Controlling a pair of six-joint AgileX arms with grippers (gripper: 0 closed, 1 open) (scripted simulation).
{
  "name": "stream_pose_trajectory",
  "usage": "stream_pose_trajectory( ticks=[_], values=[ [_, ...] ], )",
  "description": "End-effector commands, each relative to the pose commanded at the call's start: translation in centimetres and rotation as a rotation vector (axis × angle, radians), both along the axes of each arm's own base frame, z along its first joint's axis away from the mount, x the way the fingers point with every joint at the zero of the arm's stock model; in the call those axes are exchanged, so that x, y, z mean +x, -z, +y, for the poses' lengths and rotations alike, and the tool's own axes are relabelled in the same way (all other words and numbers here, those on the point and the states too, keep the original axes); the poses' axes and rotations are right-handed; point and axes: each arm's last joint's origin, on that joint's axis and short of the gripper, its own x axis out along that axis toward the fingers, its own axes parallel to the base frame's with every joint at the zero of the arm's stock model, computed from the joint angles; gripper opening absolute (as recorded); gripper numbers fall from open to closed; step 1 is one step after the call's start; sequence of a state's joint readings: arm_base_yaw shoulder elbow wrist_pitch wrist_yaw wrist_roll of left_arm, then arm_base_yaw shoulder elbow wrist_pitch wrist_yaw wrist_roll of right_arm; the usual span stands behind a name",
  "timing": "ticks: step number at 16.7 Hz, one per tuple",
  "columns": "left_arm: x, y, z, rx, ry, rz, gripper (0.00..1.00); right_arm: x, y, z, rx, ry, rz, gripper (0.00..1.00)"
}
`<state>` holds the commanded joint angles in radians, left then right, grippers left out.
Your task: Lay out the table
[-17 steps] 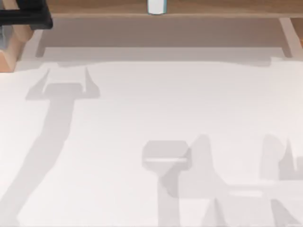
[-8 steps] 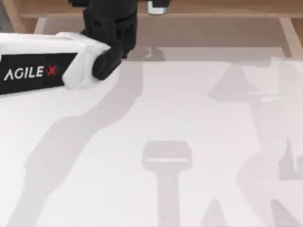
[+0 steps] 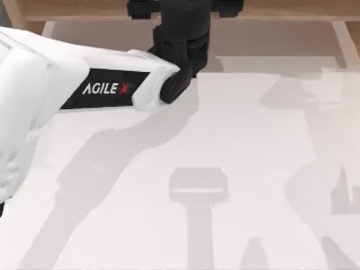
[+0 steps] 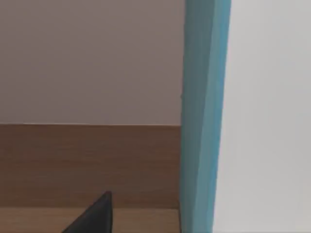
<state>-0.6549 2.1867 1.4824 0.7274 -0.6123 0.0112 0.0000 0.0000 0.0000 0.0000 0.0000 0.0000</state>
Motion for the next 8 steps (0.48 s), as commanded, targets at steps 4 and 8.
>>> stream_pose_trajectory(
  ticks=[4, 8],
  values=[
    [0.1, 0.0, 0.2, 0.002, -0.002, 0.002, 1.0, 0.0, 0.0, 0.0, 0.0, 0.0, 0.0, 1.0],
    [1.4, 0.0, 0.0, 0.0, 0.0, 0.0, 1.0, 0.0, 0.0, 0.0, 0.0, 0.0, 0.0, 1.0]
  ],
)
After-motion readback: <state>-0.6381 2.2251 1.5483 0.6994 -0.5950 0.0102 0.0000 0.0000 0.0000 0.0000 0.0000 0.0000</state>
